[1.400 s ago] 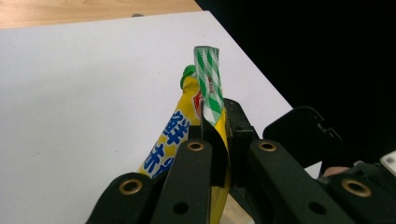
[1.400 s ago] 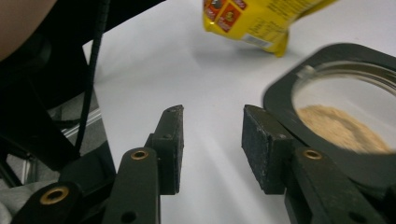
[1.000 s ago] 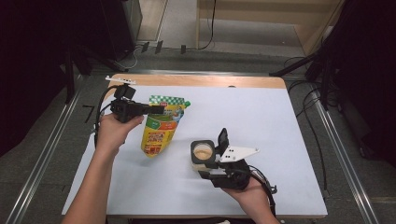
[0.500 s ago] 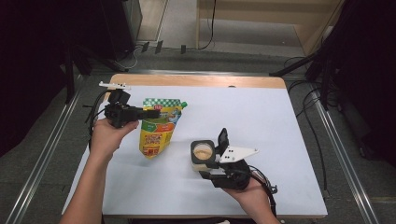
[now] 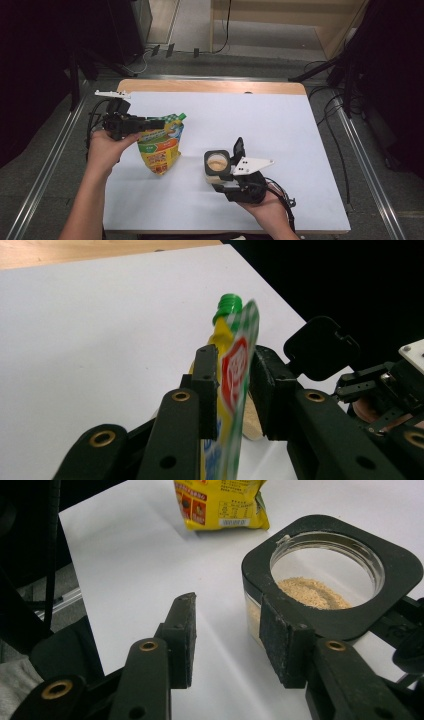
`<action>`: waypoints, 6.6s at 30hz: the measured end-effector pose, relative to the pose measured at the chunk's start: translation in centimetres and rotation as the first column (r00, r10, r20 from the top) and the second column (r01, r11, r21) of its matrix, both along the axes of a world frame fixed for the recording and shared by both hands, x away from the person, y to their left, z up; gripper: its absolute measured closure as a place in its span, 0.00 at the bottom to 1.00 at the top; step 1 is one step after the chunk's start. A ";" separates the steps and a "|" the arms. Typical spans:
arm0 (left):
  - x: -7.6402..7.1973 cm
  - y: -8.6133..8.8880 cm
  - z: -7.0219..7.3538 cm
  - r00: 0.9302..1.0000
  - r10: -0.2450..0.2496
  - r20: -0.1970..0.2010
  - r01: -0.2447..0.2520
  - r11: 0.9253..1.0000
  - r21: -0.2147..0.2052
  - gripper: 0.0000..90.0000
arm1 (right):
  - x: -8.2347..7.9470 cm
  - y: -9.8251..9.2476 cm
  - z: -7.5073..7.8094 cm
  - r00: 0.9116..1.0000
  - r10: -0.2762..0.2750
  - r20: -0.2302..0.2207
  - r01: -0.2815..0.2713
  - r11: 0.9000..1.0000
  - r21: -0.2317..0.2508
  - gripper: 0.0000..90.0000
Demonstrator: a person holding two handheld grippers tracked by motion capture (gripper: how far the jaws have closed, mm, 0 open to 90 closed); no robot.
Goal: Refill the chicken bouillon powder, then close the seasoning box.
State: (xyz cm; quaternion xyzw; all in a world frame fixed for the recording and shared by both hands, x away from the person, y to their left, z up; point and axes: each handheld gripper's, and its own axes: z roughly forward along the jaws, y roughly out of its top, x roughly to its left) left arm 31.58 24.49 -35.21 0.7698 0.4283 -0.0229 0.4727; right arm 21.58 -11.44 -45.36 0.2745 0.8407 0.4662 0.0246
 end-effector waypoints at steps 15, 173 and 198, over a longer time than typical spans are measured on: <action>-0.6 -0.3 0.9 1.000 -0.022 -0.016 0.022 1.000 -0.011 0.68 | 0.1 -0.3 0.2 1.000 -0.009 0.001 0.009 1.000 0.006 0.67; 1.5 2.8 -4.5 0.991 0.129 -0.022 -0.128 0.990 0.061 0.47 | 6.3 -0.8 1.4 0.994 -0.070 -0.084 0.073 0.997 0.030 1.00; 1.6 2.7 -4.6 0.991 0.126 -0.041 -0.123 0.991 0.058 0.46 | 6.0 -1.0 1.6 0.998 -0.067 -0.017 0.068 0.997 0.040 0.65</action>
